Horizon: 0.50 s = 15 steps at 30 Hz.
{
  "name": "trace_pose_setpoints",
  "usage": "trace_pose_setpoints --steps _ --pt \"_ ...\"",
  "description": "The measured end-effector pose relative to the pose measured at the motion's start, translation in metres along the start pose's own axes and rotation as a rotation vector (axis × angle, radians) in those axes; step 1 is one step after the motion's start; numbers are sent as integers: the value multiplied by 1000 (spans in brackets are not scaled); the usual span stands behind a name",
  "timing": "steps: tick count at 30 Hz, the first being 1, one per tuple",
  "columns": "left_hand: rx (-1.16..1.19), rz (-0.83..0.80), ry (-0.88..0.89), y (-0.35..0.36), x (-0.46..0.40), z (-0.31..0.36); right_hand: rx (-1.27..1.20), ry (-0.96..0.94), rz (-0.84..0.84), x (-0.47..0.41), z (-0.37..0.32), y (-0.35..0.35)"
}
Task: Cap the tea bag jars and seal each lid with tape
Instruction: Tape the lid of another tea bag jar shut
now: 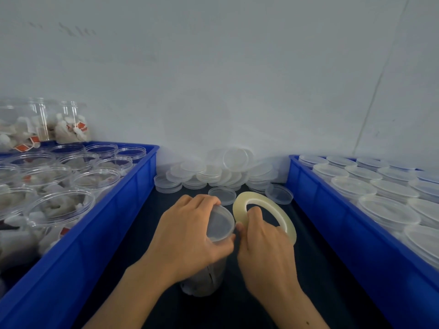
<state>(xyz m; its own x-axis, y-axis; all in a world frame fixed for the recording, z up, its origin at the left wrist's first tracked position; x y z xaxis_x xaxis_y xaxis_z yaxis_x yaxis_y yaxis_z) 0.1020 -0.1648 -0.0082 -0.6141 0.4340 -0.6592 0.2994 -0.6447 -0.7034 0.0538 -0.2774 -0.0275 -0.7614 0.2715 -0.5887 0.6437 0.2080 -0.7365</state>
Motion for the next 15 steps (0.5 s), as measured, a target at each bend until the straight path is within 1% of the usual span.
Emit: trace_pose_setpoints --steps 7,15 --pt "-14 -17 9 2 2 0 25 56 -28 -10 5 7" --pt "-15 18 32 1 0 -1 42 93 -18 -21 10 9"
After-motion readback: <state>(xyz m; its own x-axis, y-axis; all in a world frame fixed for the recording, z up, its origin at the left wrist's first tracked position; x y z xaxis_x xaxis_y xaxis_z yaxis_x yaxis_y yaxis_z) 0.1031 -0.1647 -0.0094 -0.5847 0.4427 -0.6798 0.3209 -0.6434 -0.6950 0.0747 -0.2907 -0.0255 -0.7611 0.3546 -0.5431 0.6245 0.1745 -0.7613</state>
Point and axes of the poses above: each hand's wrist, its own x-axis away from the middle knuckle, its own y-axis out of the palm, z = x × y, the point moved 8 cm from there along -x, towards the middle knuckle, and after that the axes turned 7 degrees about z, right-handed, at the moved point
